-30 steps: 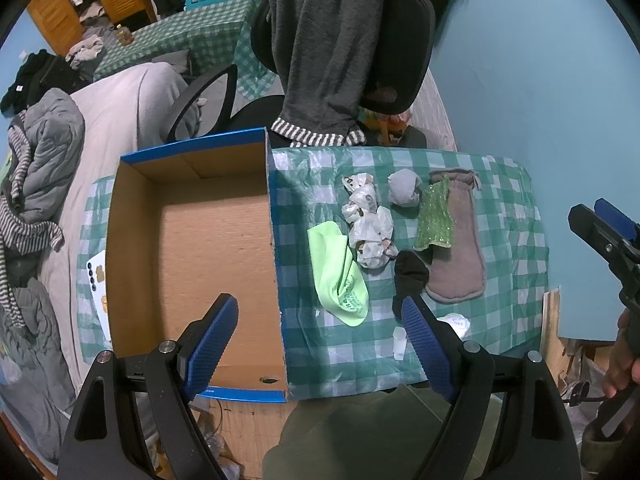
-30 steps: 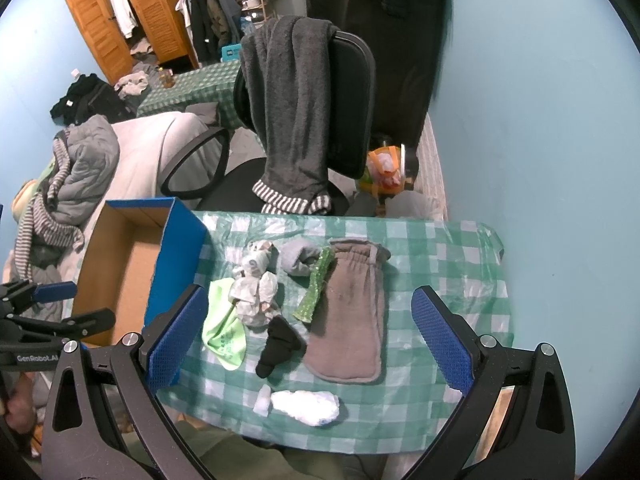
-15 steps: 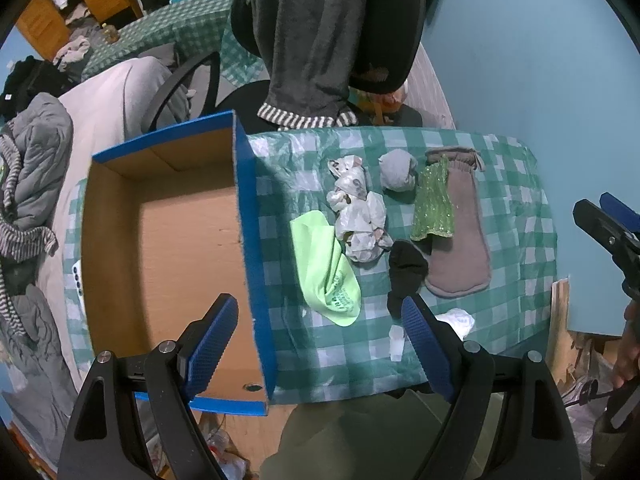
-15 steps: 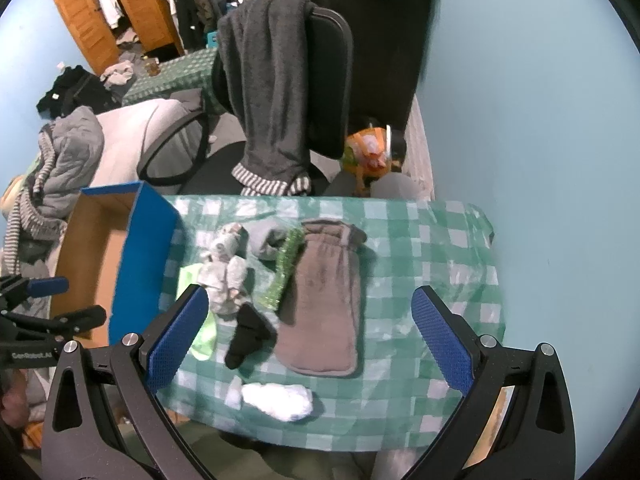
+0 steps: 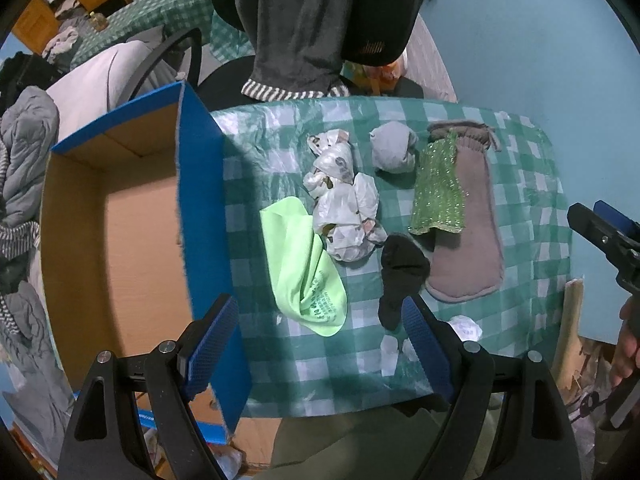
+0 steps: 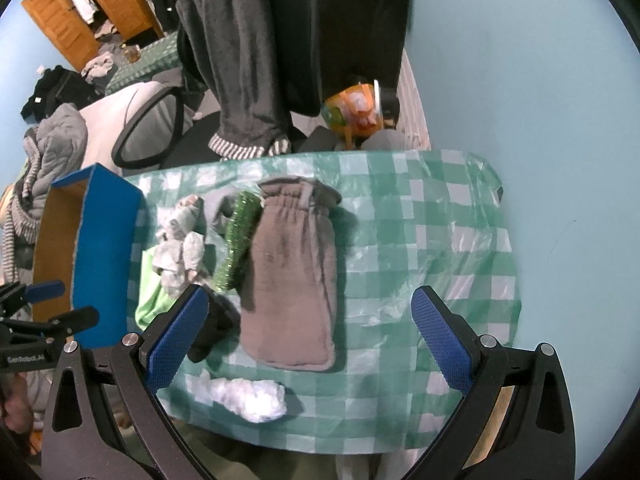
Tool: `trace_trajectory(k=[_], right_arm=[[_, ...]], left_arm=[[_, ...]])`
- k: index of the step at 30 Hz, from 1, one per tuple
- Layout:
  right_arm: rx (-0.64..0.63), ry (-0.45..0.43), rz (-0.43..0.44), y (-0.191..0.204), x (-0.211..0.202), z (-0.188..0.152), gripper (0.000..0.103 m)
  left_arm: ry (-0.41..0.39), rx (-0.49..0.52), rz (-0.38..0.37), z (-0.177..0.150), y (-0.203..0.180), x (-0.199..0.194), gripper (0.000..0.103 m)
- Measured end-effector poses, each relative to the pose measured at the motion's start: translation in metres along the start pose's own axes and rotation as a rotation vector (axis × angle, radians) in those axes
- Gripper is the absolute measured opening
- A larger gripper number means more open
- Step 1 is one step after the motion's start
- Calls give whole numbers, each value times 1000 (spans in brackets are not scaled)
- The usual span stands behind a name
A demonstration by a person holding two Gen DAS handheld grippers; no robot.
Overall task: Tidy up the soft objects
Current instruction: 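Lower left tool over the lime green cloth while right tool lowers over grey fleece mitten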
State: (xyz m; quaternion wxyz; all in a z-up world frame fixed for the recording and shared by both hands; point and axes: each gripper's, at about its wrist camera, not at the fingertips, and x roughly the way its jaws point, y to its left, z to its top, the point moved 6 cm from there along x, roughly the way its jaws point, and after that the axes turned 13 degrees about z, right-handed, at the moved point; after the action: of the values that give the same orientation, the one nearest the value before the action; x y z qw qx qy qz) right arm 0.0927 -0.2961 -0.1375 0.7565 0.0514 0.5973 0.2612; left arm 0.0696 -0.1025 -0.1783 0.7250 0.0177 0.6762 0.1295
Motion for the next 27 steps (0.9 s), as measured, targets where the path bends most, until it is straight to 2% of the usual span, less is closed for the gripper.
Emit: trace_trajectory(k=[10,27], right_arm=[[8,59,1,-27,38,-2,101],[14,125,62,-43,72,-3,101]], left_arm=[[54,-30,16,0,-12,39,85],[111,-100,56,-3,10,73,85]])
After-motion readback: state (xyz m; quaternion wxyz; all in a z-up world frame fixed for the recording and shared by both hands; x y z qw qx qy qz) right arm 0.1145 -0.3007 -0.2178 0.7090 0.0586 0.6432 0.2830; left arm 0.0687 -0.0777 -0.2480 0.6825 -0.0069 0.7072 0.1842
